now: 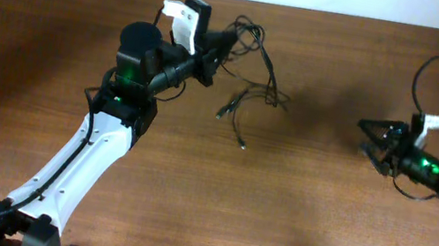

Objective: Untangle cables

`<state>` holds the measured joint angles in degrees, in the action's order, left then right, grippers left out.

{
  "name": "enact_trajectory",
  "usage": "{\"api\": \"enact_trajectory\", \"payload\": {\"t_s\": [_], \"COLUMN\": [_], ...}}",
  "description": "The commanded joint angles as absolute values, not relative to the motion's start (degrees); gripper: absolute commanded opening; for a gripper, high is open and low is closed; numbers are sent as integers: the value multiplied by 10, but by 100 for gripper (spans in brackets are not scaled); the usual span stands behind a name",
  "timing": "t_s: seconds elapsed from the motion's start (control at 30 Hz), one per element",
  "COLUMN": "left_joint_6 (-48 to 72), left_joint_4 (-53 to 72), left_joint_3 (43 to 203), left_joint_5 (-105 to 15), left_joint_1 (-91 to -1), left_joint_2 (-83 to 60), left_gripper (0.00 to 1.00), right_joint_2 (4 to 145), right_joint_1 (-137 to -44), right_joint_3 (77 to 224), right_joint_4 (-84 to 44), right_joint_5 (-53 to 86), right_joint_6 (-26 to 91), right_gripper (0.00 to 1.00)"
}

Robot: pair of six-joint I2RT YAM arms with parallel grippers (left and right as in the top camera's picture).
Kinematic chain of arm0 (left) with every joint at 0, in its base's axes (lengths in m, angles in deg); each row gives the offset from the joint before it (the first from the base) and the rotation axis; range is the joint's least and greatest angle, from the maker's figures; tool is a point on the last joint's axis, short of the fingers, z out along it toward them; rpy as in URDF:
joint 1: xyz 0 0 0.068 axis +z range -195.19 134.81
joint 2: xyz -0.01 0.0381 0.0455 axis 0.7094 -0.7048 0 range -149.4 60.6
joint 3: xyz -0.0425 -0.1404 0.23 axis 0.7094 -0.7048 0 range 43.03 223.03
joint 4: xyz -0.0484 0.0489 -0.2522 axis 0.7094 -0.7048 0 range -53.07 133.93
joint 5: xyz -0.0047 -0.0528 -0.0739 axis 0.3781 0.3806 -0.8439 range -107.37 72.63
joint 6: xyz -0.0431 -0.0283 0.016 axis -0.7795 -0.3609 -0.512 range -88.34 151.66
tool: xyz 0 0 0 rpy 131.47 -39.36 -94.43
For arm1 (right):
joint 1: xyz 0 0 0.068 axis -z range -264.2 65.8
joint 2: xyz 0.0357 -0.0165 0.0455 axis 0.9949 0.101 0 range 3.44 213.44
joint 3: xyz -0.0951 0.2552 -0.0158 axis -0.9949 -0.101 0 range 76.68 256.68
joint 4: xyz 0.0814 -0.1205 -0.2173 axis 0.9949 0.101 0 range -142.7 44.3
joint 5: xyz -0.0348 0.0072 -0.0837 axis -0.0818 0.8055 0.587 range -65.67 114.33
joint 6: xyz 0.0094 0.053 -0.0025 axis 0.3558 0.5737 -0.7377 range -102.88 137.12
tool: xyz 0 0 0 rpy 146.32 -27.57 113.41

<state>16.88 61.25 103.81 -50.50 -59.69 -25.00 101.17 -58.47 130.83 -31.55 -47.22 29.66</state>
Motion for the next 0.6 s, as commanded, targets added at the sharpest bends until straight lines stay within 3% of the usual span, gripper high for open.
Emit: {"api": "enact_trajectory", "payload": {"t_s": [0.0, 0.13, 0.3, 0.4, 0.5, 0.57], "left_joint_6": [329, 365, 365, 365, 365, 365], "left_joint_4": [613, 611, 612, 611, 614, 627], "left_joint_3": [1047, 1047, 1047, 1047, 1047, 1047], "left_joint_5": [-618, -621, -620, -624, -663, -696], "left_joint_1": [-597, -596, -596, -597, -597, -597], "left_joint_2": [-240, -240, -240, -240, -240, -240], "left_gripper": [0, 0, 0, 0, 0, 0], "right_joint_2": [1013, 1013, 1013, 1013, 1013, 1013], "right_joint_1": [-653, -751, -833, -847, -846, -846], "right_joint_3": [1310, 1310, 1310, 1310, 1310, 1310], "right_joint_4": [-382, -538, -928, -1134, -1243, -1245], "right_joint_5": [-550, -546, -546, -546, -546, -545], "right_joint_6": [277, 335, 541, 606, 596, 567], "right_gripper": [99, 99, 99, 99, 99, 99]}}
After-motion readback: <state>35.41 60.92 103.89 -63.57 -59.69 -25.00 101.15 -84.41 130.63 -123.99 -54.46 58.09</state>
